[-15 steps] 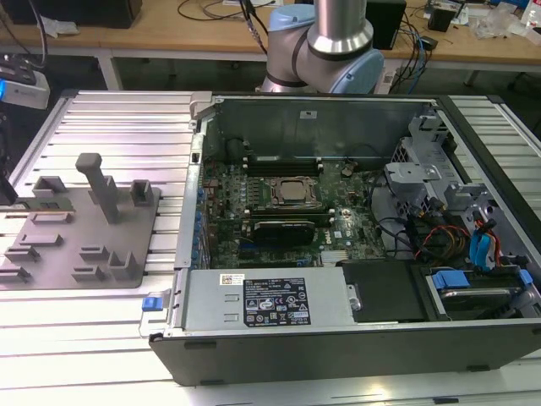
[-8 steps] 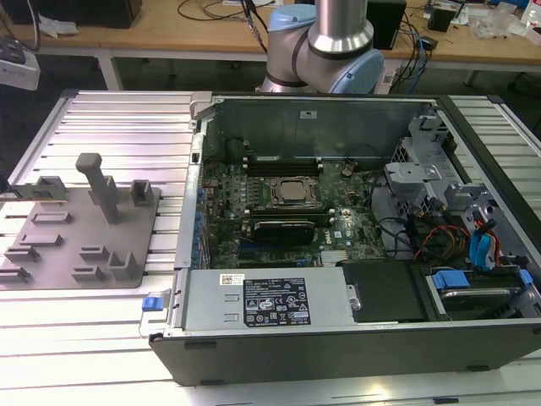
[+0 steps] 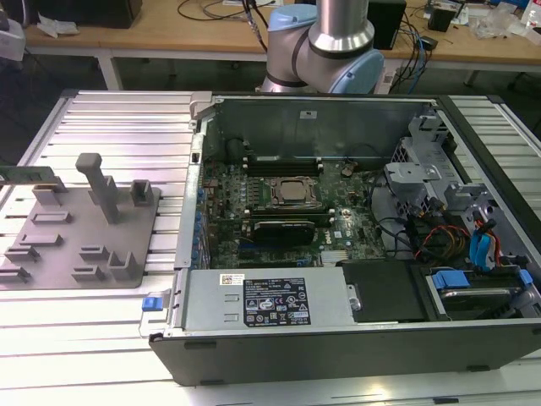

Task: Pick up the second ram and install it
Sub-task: 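Pick up the second ram and move it above second insertion slot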

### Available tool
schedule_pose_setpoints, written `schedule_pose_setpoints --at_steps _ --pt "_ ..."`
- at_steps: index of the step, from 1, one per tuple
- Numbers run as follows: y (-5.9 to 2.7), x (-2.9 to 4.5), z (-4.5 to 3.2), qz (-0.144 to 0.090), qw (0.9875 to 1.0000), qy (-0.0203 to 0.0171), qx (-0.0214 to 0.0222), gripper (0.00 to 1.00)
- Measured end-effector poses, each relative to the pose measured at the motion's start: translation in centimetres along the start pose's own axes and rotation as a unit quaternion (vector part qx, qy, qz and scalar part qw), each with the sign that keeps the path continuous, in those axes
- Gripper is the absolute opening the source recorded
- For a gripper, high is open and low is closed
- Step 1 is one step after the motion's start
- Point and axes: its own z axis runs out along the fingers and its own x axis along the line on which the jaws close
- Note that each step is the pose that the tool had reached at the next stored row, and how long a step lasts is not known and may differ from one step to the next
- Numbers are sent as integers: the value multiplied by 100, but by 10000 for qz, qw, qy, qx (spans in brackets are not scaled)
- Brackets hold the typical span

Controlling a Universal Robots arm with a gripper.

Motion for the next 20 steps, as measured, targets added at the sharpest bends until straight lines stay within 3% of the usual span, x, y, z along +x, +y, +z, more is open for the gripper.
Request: schedule_pose_setpoints --at_steps 6,8,13,15,20 --pt "12 -3 -272 0 10000 0 0 9" --pt "19 -4 -436 0 10000 0 0 9" --pt "27 -11 -612 0 10000 0 0 9" --pt "33 -17 -737 0 10000 0 0 9" --pt "38 -24 -852 0 10000 0 0 9"
